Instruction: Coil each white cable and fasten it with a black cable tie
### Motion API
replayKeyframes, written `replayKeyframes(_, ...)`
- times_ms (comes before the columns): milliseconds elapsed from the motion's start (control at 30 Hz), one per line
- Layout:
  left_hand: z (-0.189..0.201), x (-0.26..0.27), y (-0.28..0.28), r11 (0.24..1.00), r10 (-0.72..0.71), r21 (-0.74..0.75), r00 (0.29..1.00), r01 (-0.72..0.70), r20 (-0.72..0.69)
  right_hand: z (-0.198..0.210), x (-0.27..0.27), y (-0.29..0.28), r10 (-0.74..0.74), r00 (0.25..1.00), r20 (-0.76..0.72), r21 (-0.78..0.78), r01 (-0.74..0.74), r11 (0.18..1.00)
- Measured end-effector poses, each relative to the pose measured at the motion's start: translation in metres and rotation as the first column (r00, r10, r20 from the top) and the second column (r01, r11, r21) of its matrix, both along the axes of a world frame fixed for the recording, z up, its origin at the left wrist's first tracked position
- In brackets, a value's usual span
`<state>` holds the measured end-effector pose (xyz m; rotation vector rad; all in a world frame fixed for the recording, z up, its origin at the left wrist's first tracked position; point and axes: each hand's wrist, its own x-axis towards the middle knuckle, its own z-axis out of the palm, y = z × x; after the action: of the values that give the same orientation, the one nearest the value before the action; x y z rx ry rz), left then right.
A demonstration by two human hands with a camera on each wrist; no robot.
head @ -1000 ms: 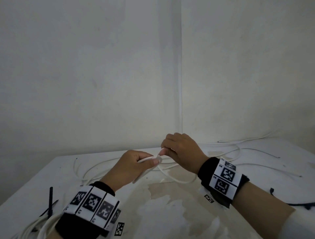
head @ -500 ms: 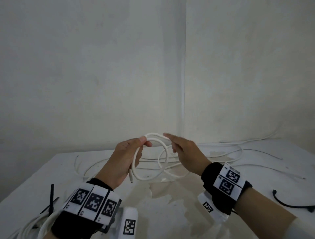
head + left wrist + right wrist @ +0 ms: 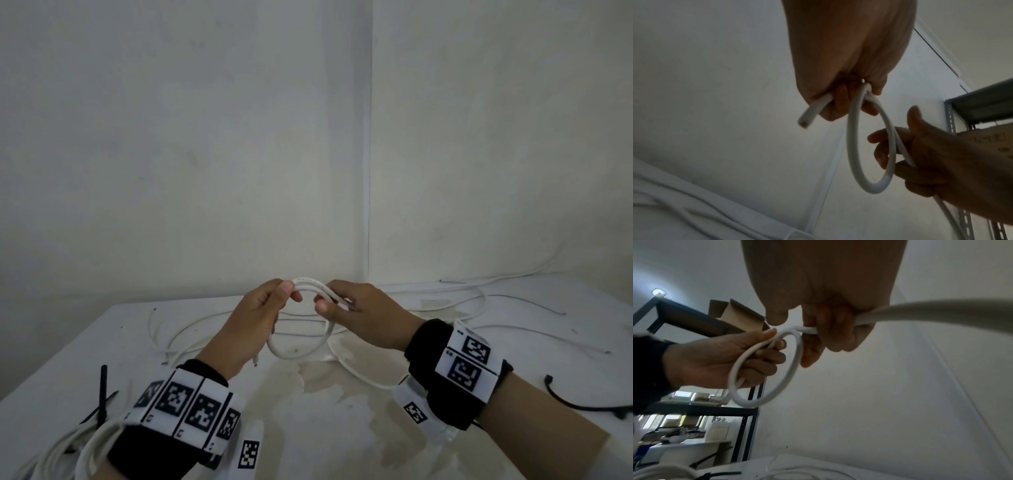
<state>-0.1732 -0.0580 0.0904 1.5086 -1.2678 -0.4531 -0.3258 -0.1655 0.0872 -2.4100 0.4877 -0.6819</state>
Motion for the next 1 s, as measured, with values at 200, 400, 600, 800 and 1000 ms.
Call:
replayKeyframes(200,-0.006,0.004,-0.006,0.998,0.021,0.047,0.976,-0.032,0.218,0.001,-0.004,-0.001,0.072,0.995,0.065,0.218,-0.084,0.972)
replayKeyframes(400,-0.01,0.004,-0.007,0.998,0.068,0.001,0.977,-0.07,0.2,0.005,-0.01,-0.007,0.038,0.991,0.126,0.255,-0.069,0.964)
replayKeyframes(600,-0.008,0.003,-0.011,0.996,0.084,-0.045,0.988,-0.079,0.129,0.009,-0.013,0.001,0.031,0.989,0.142,0.297,-0.073,0.952)
replayKeyframes(800,-0.006,-0.002,-0.012,1.0,0.003,-0.027,0.99,0.001,0.144,0.011,-0.017,0.004,0.008,0.984,0.177,0.341,-0.069,0.938)
replayKeyframes(1000,-0.006,-0.005,-0.014,0.994,0.089,-0.064,0.991,-0.083,0.099,0.006,-0.009,0.003,0.018,0.99,0.142,0.241,-0.053,0.969)
